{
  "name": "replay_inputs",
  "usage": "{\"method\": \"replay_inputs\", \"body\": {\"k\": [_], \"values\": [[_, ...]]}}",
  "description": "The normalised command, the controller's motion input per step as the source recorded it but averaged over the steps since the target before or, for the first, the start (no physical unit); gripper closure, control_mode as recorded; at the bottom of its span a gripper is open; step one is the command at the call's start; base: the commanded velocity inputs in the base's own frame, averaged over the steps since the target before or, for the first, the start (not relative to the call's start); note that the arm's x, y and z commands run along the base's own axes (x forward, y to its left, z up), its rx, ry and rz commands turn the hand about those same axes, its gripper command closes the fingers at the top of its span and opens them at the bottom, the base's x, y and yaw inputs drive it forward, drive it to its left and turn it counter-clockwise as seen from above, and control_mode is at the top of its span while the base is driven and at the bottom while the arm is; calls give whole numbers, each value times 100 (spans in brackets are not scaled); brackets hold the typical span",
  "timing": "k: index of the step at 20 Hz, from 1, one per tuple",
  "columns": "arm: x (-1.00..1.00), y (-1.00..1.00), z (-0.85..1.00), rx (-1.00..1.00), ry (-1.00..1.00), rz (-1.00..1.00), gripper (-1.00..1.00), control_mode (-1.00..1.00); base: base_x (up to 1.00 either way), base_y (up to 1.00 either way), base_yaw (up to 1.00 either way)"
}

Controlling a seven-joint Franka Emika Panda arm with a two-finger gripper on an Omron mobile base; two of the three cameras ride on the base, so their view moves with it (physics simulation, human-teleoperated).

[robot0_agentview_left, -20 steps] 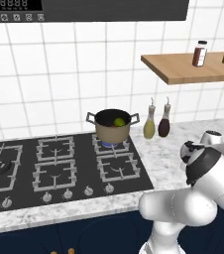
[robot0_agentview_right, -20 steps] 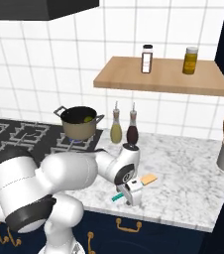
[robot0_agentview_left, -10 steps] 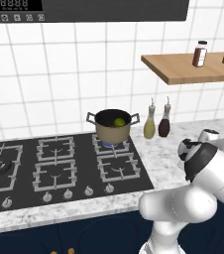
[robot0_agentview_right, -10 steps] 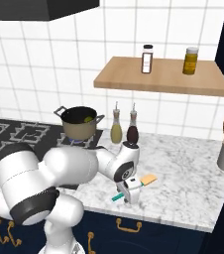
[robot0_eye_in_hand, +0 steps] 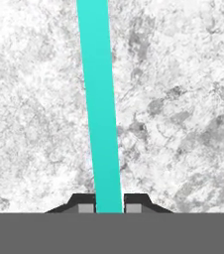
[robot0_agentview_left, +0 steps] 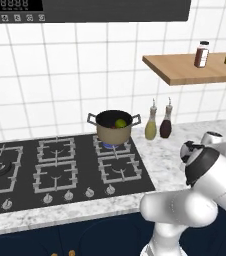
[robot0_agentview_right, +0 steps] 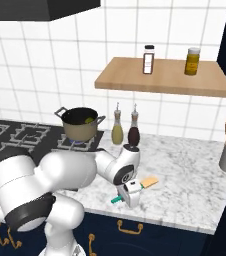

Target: Put the lime and bell pepper in the pot. Retrieve the spatula and lightly stir the vegetables in the pot.

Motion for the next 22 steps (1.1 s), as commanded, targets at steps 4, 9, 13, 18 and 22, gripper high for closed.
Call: {"method": "replay_inputs", "body": {"k": [4,9,13,18,22], "values": [[-6,8,-5,2,2,0,100,-100,0,0,0],[-37,40,77,-3,-5,-2,100,-100,0,0,0],[-43,64,100,6,-7,0,100,-100,0,0,0],[-40,73,100,19,0,0,100,-100,0,0,0],[-11,89,81,26,0,-4,100,-100,0,0,0]]}}
